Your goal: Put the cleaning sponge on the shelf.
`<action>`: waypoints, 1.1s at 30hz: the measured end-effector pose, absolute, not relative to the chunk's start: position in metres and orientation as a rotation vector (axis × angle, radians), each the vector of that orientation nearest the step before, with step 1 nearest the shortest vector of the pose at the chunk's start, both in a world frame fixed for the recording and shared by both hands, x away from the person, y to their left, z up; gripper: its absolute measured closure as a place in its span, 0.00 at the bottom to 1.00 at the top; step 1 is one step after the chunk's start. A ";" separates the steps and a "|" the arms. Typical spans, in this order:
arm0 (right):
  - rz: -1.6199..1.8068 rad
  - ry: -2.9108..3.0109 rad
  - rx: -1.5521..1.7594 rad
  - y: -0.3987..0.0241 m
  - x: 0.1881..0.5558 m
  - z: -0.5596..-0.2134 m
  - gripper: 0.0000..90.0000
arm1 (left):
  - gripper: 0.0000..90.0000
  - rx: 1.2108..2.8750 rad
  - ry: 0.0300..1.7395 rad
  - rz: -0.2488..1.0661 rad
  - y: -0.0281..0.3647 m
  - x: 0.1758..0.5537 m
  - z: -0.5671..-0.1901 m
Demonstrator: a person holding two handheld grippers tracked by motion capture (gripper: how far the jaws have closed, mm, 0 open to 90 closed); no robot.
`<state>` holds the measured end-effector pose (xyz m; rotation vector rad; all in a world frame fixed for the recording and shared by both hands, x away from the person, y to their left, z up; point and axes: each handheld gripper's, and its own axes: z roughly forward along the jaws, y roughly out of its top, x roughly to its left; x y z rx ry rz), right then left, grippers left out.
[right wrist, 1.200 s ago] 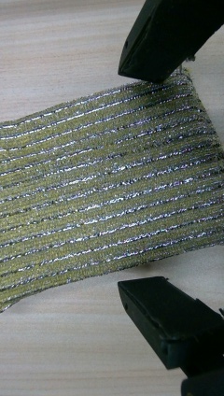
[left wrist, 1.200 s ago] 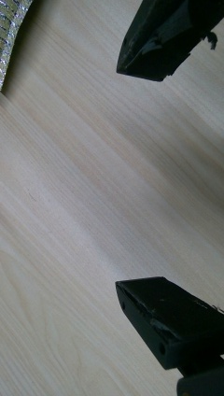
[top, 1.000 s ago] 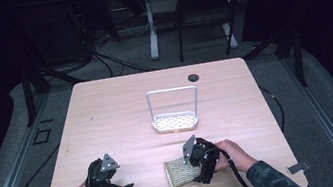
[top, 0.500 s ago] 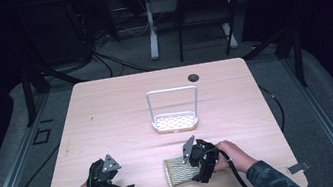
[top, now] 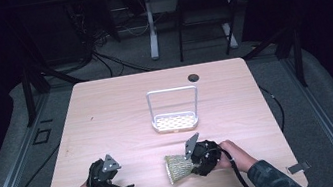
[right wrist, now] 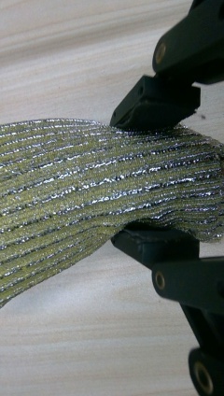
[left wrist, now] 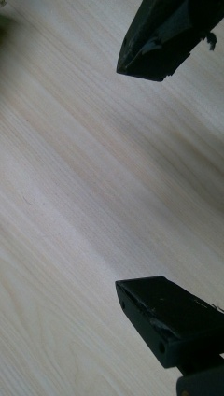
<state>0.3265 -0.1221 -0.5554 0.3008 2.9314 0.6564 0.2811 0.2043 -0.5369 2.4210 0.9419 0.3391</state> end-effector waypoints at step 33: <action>0.655 2.738 0.646 -0.133 0.310 -0.530 0.61 | 0.01 2.408 0.978 0.376 0.204 0.281 -0.537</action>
